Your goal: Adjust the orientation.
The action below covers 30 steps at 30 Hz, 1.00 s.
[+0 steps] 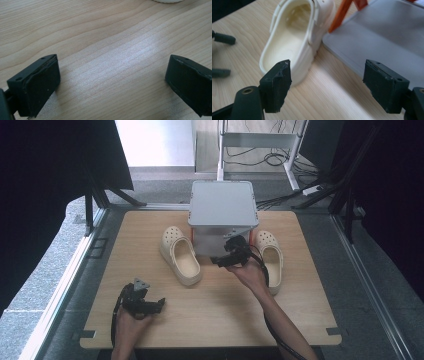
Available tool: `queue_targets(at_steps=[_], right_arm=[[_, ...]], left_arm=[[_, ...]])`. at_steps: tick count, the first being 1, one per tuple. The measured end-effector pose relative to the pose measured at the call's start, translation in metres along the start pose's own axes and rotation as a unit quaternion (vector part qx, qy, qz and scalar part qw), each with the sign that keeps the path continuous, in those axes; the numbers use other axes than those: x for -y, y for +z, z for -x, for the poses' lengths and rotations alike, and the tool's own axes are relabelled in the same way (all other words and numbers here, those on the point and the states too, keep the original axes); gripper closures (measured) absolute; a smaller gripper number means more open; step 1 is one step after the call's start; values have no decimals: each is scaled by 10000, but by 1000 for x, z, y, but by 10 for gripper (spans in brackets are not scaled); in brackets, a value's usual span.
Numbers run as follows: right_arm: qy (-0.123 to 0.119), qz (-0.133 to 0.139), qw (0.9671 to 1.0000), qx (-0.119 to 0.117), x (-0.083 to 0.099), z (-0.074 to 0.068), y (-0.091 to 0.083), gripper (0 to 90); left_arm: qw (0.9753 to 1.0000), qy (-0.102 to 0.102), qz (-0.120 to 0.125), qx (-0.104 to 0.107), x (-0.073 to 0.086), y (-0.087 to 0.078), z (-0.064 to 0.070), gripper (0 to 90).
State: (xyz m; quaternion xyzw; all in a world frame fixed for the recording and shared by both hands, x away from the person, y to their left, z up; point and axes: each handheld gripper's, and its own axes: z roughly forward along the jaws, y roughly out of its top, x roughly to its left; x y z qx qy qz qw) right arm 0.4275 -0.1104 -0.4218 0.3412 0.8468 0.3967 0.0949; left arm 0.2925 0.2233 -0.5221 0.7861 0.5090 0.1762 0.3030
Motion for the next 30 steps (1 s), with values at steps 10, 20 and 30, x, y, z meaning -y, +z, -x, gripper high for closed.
queue_targets(at_steps=[10, 20, 30], right_arm=[[-92, -74, 9999, -48, -25, -8, 40, 291], [-94, -334, 9991, -227, -42, -19, 85, 349], [-195, -412, 9987, 238, -51, -28, 119, 508]], left_arm=[[10000, 13, 4, 13, 0, 0, 0, 0], [10000, 19, 5, 7, 0, 0, 0, 0], [10000, 18, 10, 15, 0, 0, 0, 0]])
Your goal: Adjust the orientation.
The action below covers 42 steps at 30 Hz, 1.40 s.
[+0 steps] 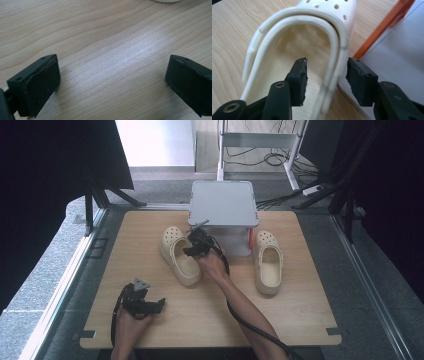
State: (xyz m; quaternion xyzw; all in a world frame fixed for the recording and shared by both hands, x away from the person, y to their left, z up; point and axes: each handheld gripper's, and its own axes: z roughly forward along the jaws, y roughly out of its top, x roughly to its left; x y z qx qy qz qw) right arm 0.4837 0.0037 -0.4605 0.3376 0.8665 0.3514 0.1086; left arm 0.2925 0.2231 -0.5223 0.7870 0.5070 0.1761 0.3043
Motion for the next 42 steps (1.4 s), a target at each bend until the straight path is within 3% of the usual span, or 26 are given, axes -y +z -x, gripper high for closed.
queue_targets(at_steps=[6, 8, 13, 17, 29, 42], right_arm=[[-149, -158, 9989, 422, -1, -10, 7, 620], [-33, -125, 9988, 473, 2, -9, 7, 690], [160, -50, 9987, 476, 3, -7, 5, 763], [383, -24, 9985, 393, -1, -10, 1, 777], [259, -92, 9994, 202, -14, -23, -26, 780], [-8, -53, 9992, -402, -13, -40, -85, 779]], left_arm=[[10000, 7, 0, 5, 0, 0, 0, 0], [10000, 20, -6, 11, 0, 0, 0, 0], [10000, 25, -10, 10, 0, 0, 0, 0], [10000, 24, -6, 13, 0, 0, 0, 0], [10000, 14, -6, 30, 0, 0, 0, 0], [10000, 57, 8, 49, 0, 0, -1, 0]])
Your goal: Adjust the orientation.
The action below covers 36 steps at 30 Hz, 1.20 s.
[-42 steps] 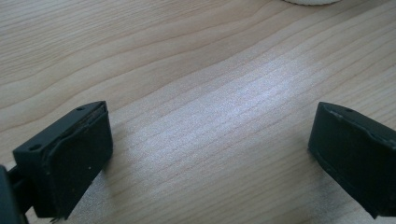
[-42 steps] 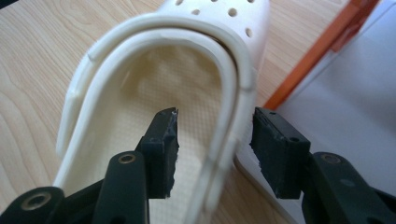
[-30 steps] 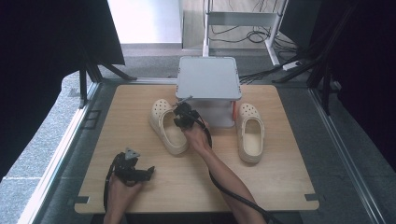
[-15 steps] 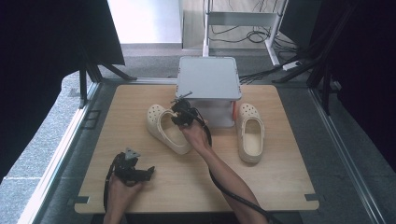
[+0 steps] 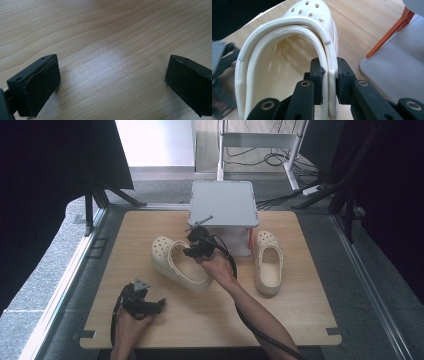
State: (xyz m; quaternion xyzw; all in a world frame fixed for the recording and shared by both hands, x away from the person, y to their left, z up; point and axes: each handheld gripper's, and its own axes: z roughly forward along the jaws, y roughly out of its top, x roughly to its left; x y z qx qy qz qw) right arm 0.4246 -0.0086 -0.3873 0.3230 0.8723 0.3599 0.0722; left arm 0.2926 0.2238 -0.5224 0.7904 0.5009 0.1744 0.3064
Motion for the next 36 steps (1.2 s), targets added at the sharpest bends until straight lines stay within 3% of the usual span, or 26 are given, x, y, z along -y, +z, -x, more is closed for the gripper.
queue_targets(at_steps=[8, 15, 21, 30, 36], right_arm=[[-142, 66, 9995, -291, 25, -12, -35, 779], [-119, 118, 9981, -600, 56, -24, -55, 778], [-33, 99, 9976, -687, 89, -34, -54, 778], [214, 134, 9968, -761, 135, -50, -42, 776], [194, 143, 9973, -688, 153, -54, -40, 774]], left_arm=[[10000, 27, -15, 12, 3, -3, -5, 0], [9999, -115, -43, -108, 9, -10, -20, 0], [9997, -196, -44, -158, 13, -13, -27, 0], [9996, -233, -5, -181, 13, -13, -27, 0], [9996, -234, -10, -188, 13, -12, -27, 0]])
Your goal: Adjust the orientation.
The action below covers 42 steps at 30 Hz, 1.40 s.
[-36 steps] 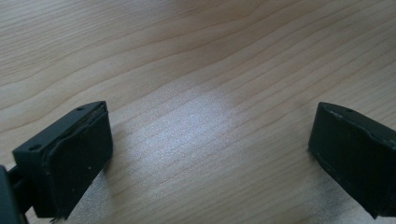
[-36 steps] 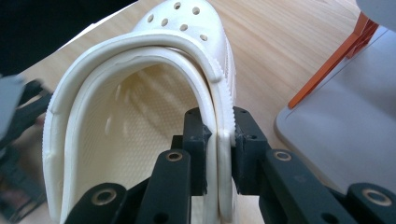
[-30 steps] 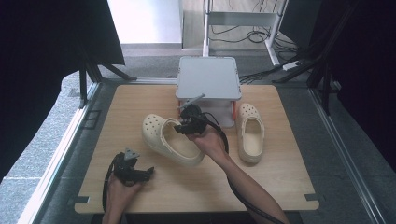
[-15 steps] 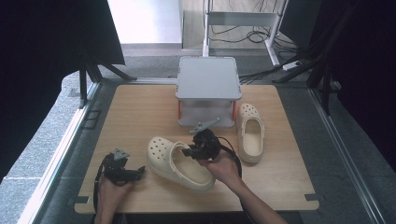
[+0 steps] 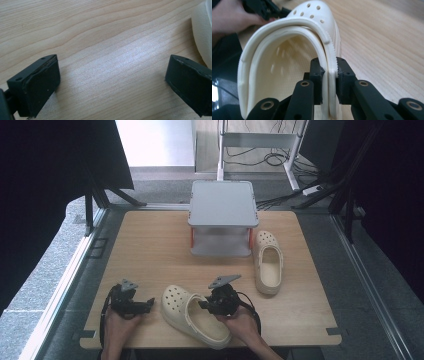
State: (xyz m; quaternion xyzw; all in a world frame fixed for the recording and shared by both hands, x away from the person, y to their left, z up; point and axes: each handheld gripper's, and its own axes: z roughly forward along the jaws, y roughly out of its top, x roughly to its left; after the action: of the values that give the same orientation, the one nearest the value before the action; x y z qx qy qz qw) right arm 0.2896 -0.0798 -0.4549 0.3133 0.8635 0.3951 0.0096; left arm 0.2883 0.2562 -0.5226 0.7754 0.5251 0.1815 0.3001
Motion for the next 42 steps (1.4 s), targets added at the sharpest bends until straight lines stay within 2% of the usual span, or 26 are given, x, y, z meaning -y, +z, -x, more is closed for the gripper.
queue_targets(at_steps=[6, 7, 9, 11, 15, 18, 23, 27, 31, 34, 37, 42], right_arm=[[-256, -143, 9996, 61, 8, 7, 3, 742], [-217, -120, 9997, -73, 8, 9, 3, 702], [-169, -195, 9992, -295, 6, 13, 2, 561], [-281, -277, 9987, -331, 3, 14, 1, 470], [-223, -238, 9974, -642, -3, 18, -10, 414], [-200, -168, 9975, -653, -7, 23, -22, 381], [-147, -199, 9988, -426, -13, 37, -42, 355], [-167, -153, 9997, -3, -15, 49, -54, 337], [-90, -45, 9992, 390, -14, 66, -66, 333], [78, -65, 9981, 614, -12, 80, -73, 320], [352, -169, 9953, 883, -11, 95, -78, 301], [701, -20, 9899, 1230, -10, 118, -90, 268]], left_arm=[[10000, -1, -3, -9, 0, 0, 0, 0], [10000, -1, -4, -10, 0, 0, 0, 0], [10000, -3, -5, -11, 0, 0, 0, 0], [10000, -6, -6, -12, 0, 0, 0, 0], [10000, -8, -7, -13, 0, 0, 0, 0], [10000, -8, -10, -18, 0, 0, 0, 0], [10000, -9, -11, -23, 0, 0, 0, 0], [10000, -3, -16, -24, 0, 0, 0, 0], [10000, -5, -17, -21, -1, 0, 0, 0], [10000, -4, -15, -23, 0, 0, 0, 0], [10000, -3, -16, -24, 0, 0, 0, 0], [10000, 20, -22, -24, -1, 0, 0, 0]])
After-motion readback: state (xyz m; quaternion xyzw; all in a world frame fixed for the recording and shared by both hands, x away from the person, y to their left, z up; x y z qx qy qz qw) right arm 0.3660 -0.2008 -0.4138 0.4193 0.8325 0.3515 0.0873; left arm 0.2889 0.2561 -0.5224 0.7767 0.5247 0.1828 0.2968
